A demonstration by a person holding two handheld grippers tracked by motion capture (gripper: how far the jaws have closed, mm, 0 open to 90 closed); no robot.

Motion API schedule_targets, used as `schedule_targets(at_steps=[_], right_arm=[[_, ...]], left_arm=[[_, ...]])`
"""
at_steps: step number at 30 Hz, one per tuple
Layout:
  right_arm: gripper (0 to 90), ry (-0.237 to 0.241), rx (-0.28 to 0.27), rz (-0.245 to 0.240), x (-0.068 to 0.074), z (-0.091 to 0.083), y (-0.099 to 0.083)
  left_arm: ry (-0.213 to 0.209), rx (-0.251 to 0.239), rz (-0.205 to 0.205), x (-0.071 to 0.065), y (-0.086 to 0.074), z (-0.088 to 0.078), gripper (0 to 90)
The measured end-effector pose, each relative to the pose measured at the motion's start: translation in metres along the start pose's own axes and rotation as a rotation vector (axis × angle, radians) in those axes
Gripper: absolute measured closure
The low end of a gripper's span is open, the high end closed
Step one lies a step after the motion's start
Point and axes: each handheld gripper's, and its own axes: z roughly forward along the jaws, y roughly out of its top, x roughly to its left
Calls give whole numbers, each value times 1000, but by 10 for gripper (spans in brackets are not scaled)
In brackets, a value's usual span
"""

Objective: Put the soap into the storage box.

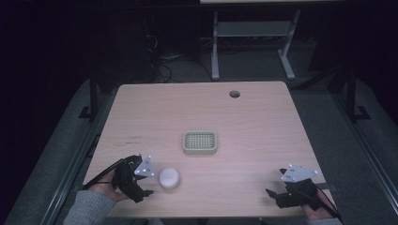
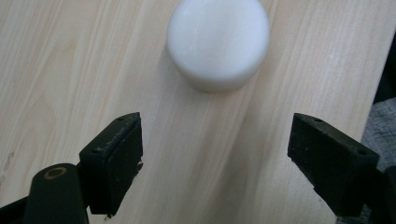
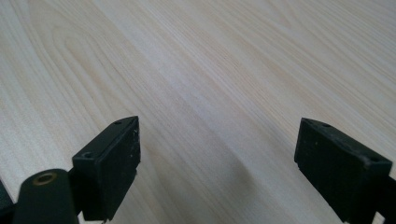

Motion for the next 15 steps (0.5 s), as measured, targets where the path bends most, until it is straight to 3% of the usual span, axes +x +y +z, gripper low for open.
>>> schedule_targets(at_steps=[5,8,15], right_arm=[[139,5,-4,15,1,0,0],[139,7,-4,5,1,0,0],[139,7,-3,-1,2,0,1]], left_arm=[[-6,8,17,2,8,0,179],[-10,15,47,3,18,0,178],[-21,35,70,4,30,4,179]])
